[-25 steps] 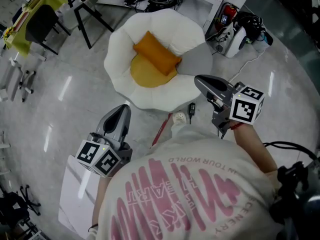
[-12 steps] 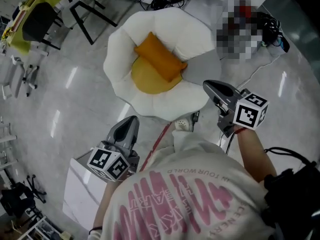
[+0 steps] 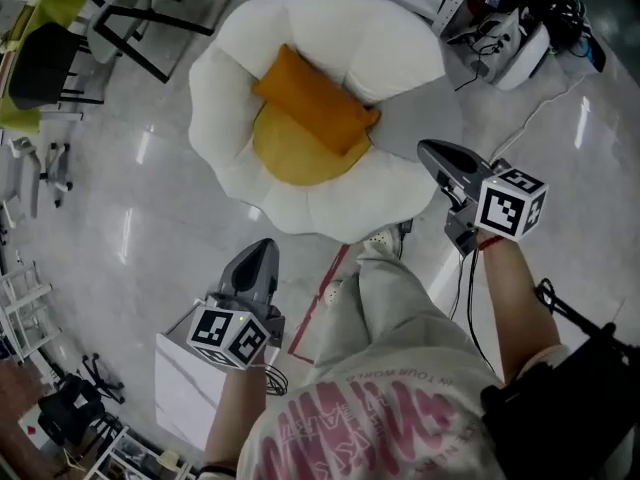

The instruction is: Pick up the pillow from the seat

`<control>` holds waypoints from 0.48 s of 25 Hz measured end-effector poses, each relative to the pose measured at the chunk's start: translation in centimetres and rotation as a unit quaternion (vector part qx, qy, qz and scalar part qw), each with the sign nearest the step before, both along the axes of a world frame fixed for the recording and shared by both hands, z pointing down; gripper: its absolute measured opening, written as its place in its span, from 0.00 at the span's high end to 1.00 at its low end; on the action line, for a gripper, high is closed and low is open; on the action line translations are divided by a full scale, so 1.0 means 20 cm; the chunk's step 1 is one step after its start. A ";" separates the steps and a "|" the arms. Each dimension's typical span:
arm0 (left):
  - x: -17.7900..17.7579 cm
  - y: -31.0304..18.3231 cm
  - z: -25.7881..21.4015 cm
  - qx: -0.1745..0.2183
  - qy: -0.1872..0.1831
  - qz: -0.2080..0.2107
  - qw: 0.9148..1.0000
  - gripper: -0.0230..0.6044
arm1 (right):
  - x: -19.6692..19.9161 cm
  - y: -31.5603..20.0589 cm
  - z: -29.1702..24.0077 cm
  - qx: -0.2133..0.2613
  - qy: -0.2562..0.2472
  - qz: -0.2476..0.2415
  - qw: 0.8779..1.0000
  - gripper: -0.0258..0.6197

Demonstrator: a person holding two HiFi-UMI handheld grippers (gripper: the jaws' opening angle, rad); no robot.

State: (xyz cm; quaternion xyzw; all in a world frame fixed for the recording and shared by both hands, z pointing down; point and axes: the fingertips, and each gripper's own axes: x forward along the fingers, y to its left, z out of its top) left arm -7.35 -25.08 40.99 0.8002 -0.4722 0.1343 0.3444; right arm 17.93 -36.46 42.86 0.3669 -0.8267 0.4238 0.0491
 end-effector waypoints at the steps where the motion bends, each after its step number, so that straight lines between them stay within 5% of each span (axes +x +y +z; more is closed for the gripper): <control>1: 0.01 -0.02 0.07 -0.005 0.002 0.005 1.000 0.94 | 0.01 -0.02 0.08 -0.003 -0.001 0.009 1.000 0.95; 12: 0.15 -0.24 1.05 -0.023 0.067 0.080 0.994 0.94 | -0.05 -0.06 1.05 -0.049 0.009 0.067 0.997 0.95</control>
